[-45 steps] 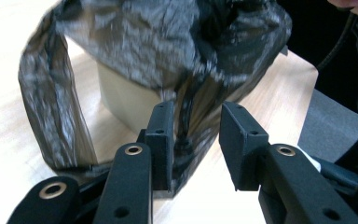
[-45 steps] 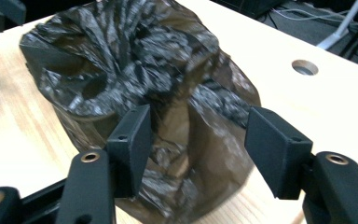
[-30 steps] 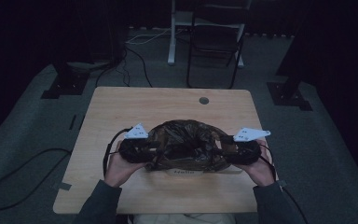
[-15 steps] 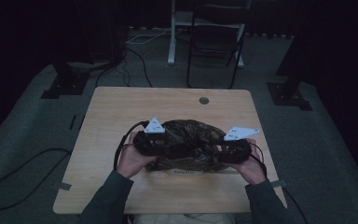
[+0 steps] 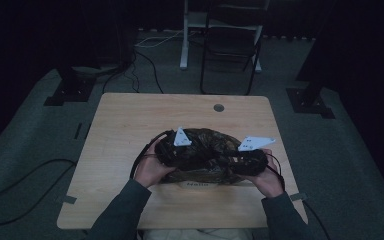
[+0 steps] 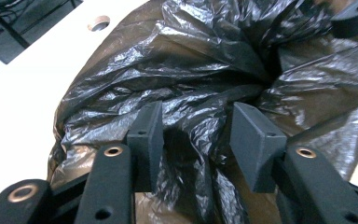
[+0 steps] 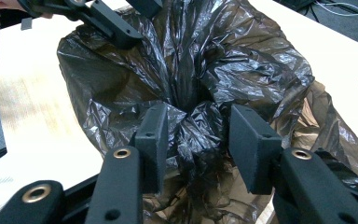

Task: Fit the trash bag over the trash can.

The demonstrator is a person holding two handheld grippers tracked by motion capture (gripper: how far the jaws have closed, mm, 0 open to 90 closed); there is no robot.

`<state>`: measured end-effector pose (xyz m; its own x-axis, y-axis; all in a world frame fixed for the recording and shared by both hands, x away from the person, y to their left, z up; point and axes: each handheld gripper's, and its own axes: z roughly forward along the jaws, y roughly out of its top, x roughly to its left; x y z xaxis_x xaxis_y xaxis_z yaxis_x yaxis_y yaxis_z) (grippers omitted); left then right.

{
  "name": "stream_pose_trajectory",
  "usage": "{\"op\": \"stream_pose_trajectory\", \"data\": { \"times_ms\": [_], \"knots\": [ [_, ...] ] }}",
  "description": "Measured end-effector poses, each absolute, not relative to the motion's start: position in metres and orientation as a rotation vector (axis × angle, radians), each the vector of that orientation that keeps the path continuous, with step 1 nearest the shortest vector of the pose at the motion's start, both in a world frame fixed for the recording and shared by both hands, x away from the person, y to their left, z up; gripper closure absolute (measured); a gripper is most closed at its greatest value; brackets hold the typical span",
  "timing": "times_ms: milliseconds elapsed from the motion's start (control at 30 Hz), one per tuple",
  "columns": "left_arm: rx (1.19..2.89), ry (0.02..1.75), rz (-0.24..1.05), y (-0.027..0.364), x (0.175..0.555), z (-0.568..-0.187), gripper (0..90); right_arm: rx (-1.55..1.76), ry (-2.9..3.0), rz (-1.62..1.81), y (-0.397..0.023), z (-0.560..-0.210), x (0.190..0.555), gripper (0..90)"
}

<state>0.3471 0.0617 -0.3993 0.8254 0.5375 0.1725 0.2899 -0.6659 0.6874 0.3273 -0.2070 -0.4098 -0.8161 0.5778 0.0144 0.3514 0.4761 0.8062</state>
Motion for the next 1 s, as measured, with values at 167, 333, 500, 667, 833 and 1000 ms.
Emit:
{"op": "stream_pose_trajectory", "data": {
  "times_ms": [167, 333, 500, 667, 833, 1000],
  "knots": [
    [2.380, 0.580, 0.518, 0.055, 0.348, -0.402, 64.2, 0.788, 2.472, 1.262, -0.207, -0.411, 0.327, 59.0],
    [2.403, 0.566, 0.541, 0.051, 0.348, -0.404, 75.2, 0.791, 2.473, 1.260, -0.208, -0.411, 0.327, 62.9],
    [2.413, 0.562, 0.525, 0.052, 0.348, -0.405, 86.2, 0.777, 2.474, 1.262, -0.208, -0.411, 0.326, 68.7],
    [2.404, 0.572, 0.512, 0.055, 0.350, -0.405, 89.7, 0.764, 2.479, 1.252, -0.207, -0.411, 0.325, 74.5],
    [2.391, 0.591, 0.506, 0.061, 0.351, -0.405, 89.8, 0.756, 2.487, 1.241, -0.207, -0.411, 0.323, 81.1],
    [2.358, 0.617, 0.500, 0.071, 0.349, -0.404, 89.8, 0.742, 2.500, 1.238, -0.209, -0.410, 0.319, 83.3]
  ]
}}
